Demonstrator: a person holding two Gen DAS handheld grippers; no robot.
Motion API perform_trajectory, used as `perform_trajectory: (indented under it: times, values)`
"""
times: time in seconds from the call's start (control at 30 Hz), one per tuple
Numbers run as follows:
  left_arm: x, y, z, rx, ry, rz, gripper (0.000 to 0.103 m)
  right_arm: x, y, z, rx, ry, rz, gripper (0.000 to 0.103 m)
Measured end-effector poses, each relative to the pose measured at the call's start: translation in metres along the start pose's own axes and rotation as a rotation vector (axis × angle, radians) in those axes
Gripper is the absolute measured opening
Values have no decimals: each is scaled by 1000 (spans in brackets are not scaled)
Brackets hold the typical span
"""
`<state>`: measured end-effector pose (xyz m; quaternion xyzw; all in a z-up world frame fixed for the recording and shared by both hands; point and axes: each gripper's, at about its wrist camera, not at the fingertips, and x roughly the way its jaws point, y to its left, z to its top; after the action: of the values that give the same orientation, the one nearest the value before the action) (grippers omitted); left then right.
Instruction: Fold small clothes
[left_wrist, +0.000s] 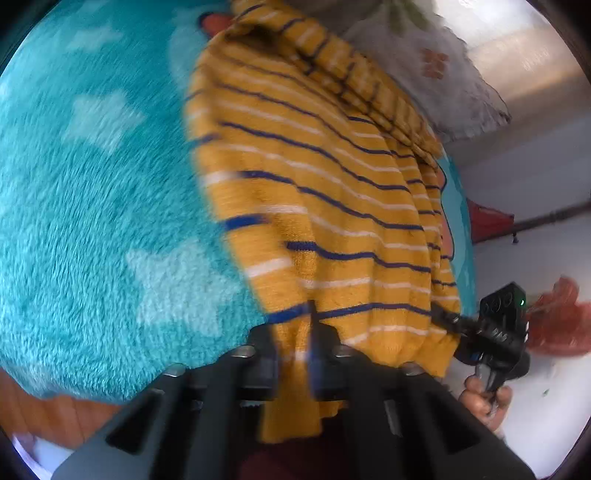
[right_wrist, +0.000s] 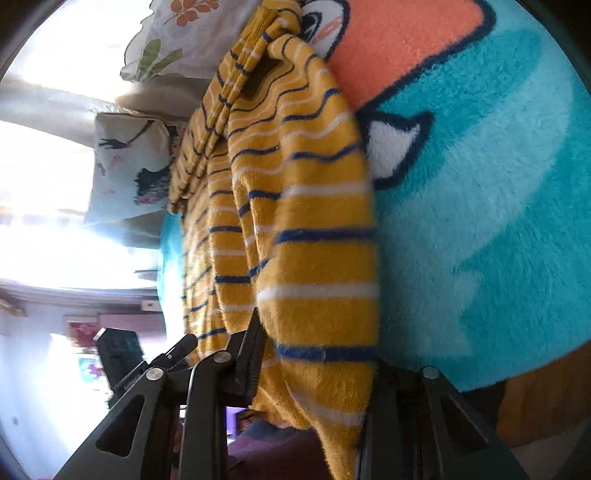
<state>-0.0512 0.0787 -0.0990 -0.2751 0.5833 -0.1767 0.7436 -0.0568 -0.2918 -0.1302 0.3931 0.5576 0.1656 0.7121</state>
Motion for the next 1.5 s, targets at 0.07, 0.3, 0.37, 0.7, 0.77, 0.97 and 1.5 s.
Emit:
perform_trajectory:
  times: [0.07,0.3,0.37,0.7,0.77,0.97,1.5]
  values:
    - [-5,5,1,-33,-2,-8,8,2,5,3,-4,14,-51,9]
    - [-25,13,-9,-59,9,30,8,-2,12,-5,-29,52,-95,7]
    - [-28,17,-13,-77,14,26,8,-2,15,-13,-43,77,-108,7]
    - [-37,40,-13,-167,22,1,9,6,13,-44,-57,151,-217,7]
    - [-39,46,-9,-185,22,21,13,8,19,-41,-80,151,-244,8]
    - [-76,62,0,-196,-117,140,43,-14,28,-32,-168,132,-413,38]
    - [-65,46,4,2,-102,225,62,-3,14,-30,-146,160,-535,53]
